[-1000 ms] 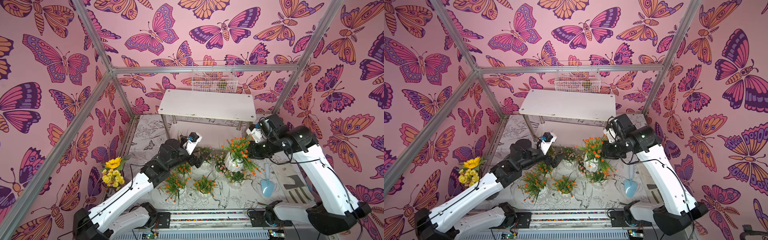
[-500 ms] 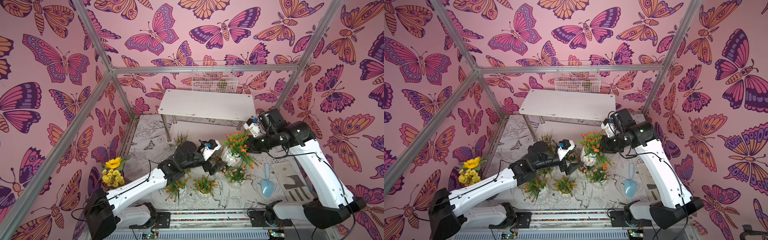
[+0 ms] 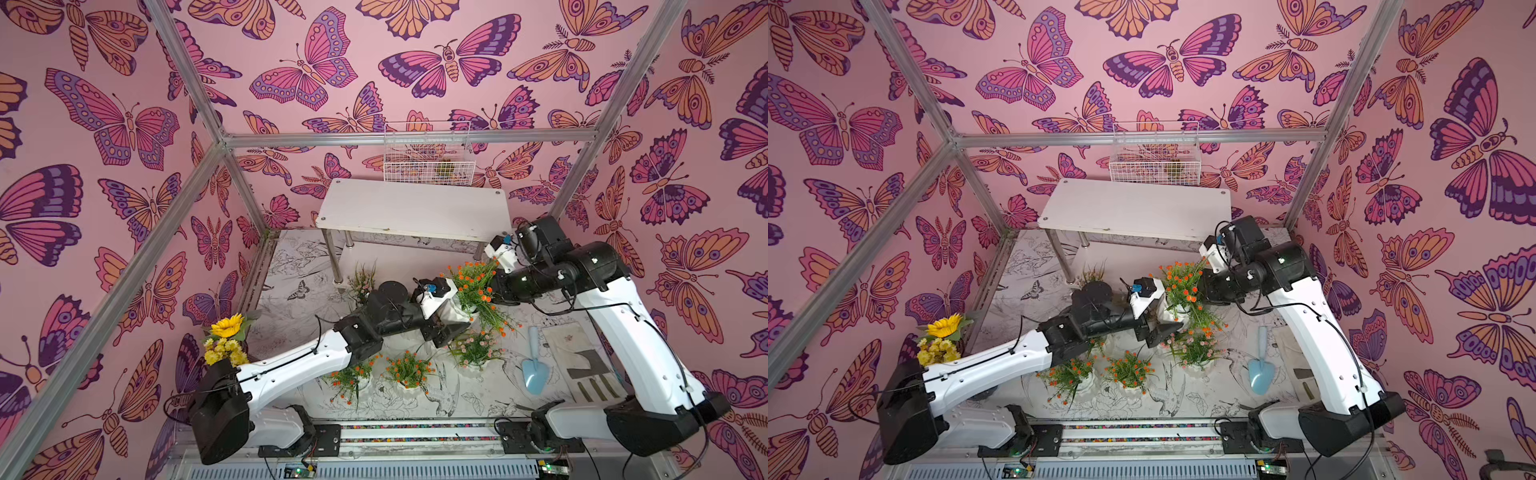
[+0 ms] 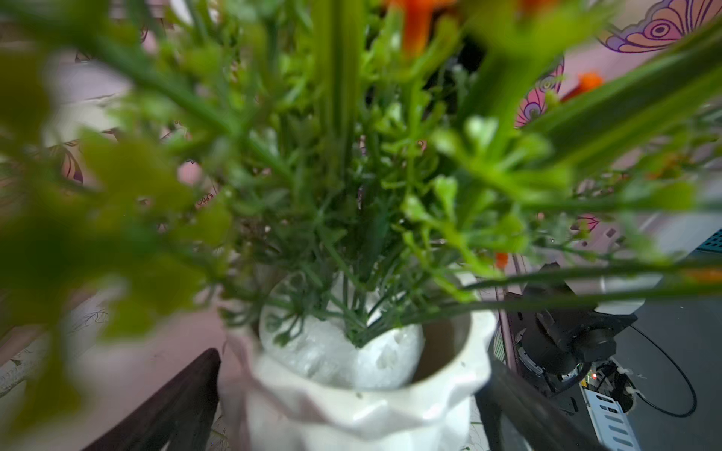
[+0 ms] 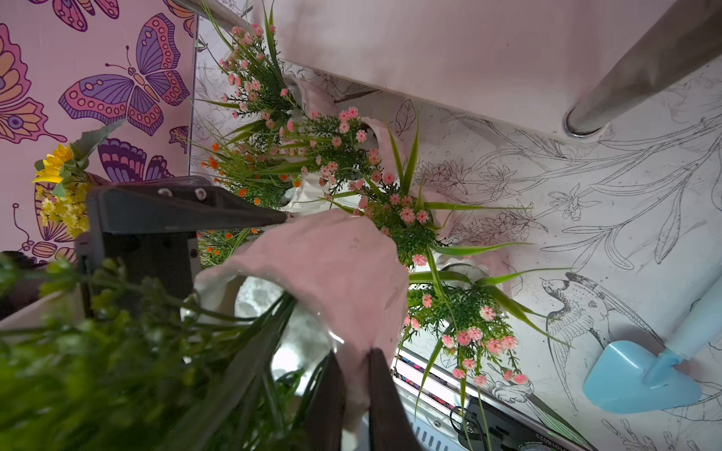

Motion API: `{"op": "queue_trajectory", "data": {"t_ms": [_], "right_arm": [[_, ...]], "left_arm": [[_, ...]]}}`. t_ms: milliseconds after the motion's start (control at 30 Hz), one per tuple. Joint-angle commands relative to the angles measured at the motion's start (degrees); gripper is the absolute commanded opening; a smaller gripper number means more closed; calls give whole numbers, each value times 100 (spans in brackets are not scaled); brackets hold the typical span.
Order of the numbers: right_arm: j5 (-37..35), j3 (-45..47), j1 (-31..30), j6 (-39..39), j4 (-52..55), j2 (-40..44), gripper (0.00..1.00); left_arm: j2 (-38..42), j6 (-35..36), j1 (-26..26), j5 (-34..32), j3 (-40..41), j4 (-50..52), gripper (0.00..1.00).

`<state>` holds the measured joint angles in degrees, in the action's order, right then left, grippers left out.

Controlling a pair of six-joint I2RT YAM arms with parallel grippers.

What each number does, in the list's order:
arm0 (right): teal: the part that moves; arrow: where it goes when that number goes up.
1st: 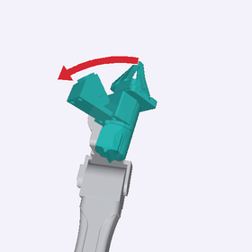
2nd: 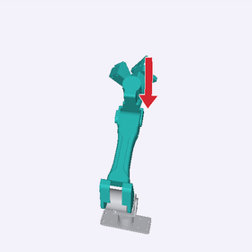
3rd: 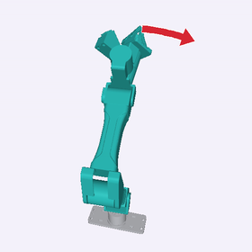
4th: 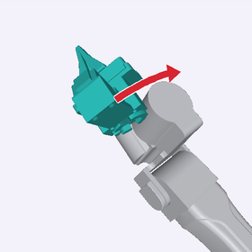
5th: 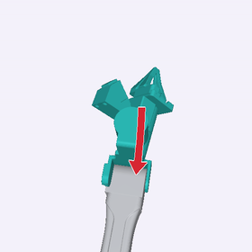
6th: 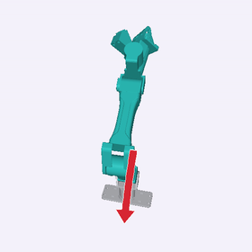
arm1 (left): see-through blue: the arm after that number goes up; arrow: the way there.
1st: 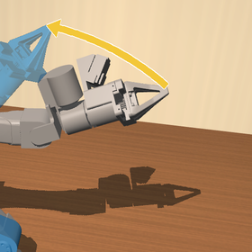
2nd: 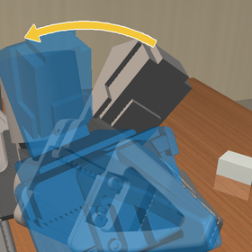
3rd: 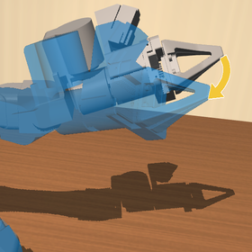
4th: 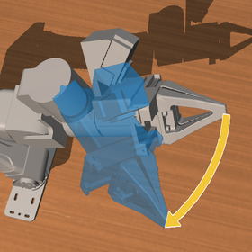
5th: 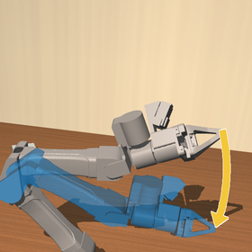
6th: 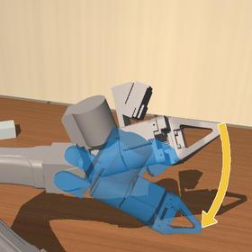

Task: Place the baby's breath potted plants on the rack by color
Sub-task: Pick up the baby's breath potted plant from the center of the board.

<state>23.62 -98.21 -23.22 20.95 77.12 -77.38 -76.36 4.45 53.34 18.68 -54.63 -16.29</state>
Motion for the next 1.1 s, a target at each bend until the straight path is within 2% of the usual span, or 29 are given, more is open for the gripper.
{"op": "queue_trajectory", "data": {"t_ms": [0, 533, 867, 967, 1067], "right_arm": [[274, -132, 47, 14, -296, -11, 0], [525, 151, 41, 190, -571, 57, 0], [710, 136, 45, 219, -614, 102, 0], [753, 170, 47, 177, -611, 107, 0], [760, 214, 44, 130, -622, 113, 0]], "left_arm": [[-85, -100, 58, 84, -169, -139, 100], [-227, -102, 177, -266, -153, -339, 100], [-370, -89, 192, -251, -247, -330, 100], [-377, -52, 188, -249, -257, -331, 90], [-378, -14, 192, -220, -250, -330, 67]]}}
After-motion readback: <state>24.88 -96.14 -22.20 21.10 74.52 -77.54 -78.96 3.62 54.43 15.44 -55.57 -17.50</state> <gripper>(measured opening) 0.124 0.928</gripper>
